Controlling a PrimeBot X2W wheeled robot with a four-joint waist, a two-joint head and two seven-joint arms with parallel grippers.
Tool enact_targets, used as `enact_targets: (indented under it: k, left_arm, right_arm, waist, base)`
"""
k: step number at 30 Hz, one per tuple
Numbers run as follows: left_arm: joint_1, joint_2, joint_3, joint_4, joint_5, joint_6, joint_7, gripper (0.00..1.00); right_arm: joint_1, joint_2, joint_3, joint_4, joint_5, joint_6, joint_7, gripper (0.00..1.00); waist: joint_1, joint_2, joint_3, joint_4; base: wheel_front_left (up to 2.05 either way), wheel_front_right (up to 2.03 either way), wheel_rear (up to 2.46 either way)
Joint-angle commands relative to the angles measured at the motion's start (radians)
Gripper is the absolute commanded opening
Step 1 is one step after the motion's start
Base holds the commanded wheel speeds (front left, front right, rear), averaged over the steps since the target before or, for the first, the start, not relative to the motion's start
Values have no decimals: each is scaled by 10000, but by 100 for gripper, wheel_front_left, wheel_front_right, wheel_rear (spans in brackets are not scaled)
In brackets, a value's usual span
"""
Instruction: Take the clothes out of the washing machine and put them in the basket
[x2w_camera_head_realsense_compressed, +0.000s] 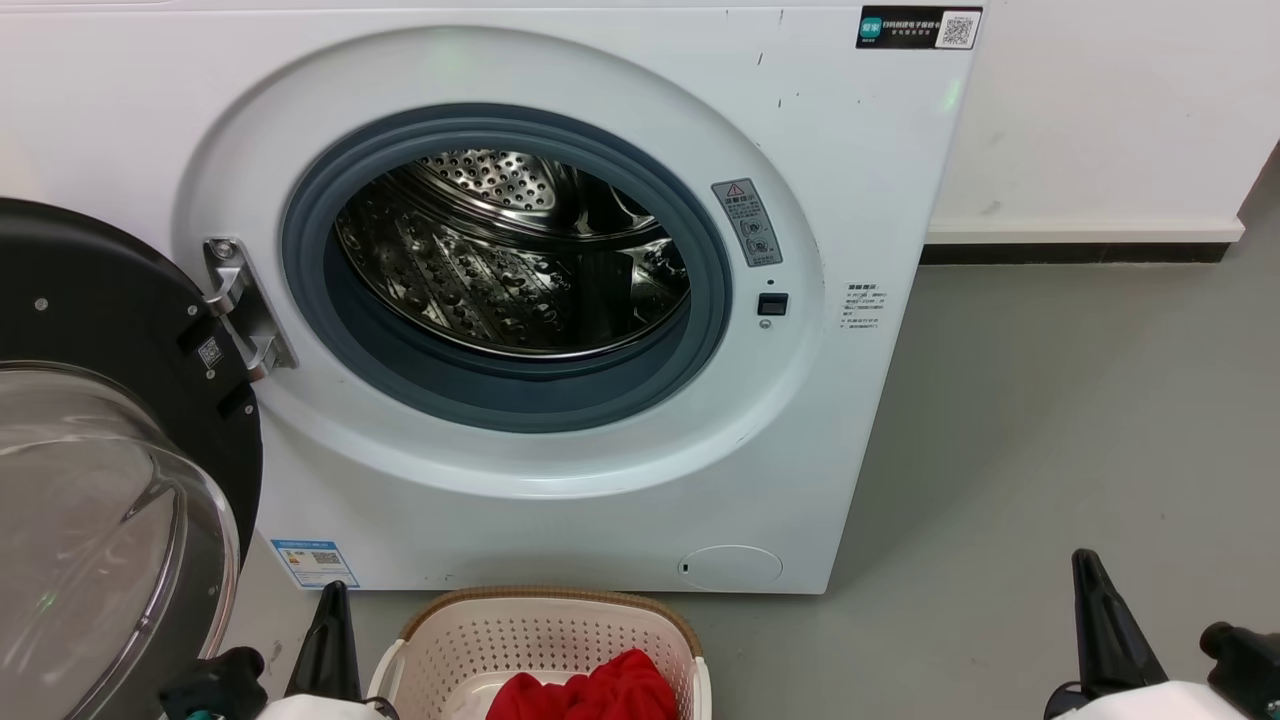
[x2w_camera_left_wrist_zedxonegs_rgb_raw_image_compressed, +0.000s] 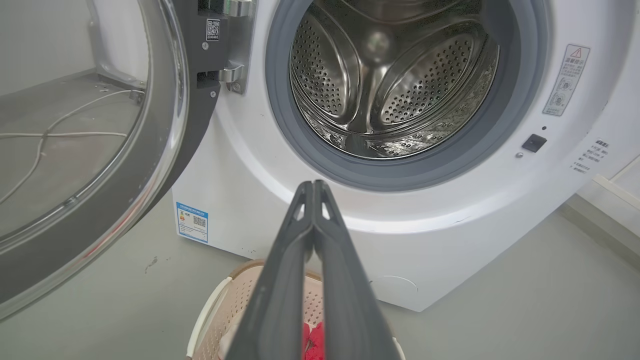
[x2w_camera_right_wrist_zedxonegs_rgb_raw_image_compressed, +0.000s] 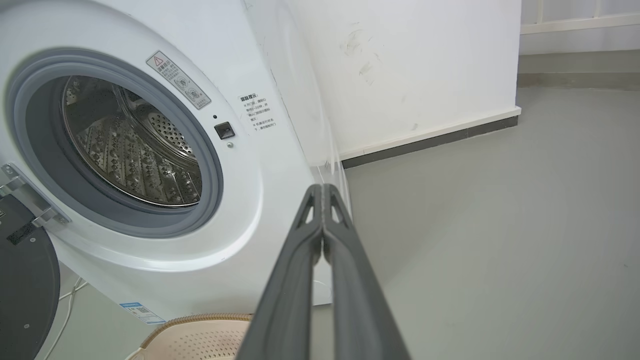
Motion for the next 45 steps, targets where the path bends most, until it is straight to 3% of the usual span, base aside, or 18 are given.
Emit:
enact_targets:
  k: [1, 23, 45]
  left_arm:
    - [-299, -10, 48, -102, -368, -34, 66, 0]
    - [-832, -80, 291, 119, -3871, -394, 892, 0]
    - [-1256, -140, 485, 304, -6535, -675, 1536, 0]
  right_arm:
    - [-364, -21, -25, -102, 395, -2, 61, 0]
    - [-958, -31, -88, 259, 4087, -4, 894, 0]
    - [-1393, -39, -140, 549, 6906, -5, 1546, 0]
  waist:
    - [-1, -1, 6, 0]
    - [-1, -1, 145, 4]
    - [-1, -1, 277, 8]
  base:
    - [0, 0, 0]
    - [0, 0, 0]
    - [0, 0, 0]
